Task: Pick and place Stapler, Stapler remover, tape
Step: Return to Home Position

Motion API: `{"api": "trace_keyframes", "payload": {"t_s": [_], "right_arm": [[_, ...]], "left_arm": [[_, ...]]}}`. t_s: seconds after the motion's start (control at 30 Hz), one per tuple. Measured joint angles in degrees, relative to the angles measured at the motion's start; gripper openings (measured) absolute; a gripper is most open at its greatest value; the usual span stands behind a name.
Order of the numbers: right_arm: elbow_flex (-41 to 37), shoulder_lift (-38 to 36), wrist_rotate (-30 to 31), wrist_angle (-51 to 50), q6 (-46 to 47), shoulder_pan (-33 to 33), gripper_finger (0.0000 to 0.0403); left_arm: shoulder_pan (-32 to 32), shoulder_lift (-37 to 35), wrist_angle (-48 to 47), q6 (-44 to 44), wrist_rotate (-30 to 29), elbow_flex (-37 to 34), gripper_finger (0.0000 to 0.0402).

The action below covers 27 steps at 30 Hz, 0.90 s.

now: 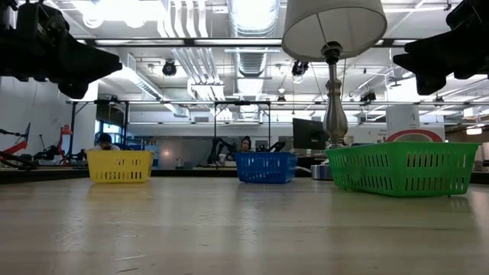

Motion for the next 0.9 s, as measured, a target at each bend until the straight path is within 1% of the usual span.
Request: {"api": "trace_keyframes", "payload": {"t_s": [0.2, 0.6, 0.9], "right_arm": [[0.00, 0.00, -0.02, 0.00, 0.19, 0.00, 0.0150], [0.00, -0.02, -0.02, 0.00, -0.04, -0.04, 0.0132], [0.00, -0.01, -0.02, 0.00, 0.04, -0.04, 0.0140]], "left_arm": [[0.00, 0.01, -0.01, 0.00, 0.00, 0.00, 0.0113], [0.00, 0.01, 0.00, 0.00, 0.00, 0.00, 0.0113], [0.04, 0.01, -0.02, 0.00, 0.00, -0.01, 0.0113]]}}
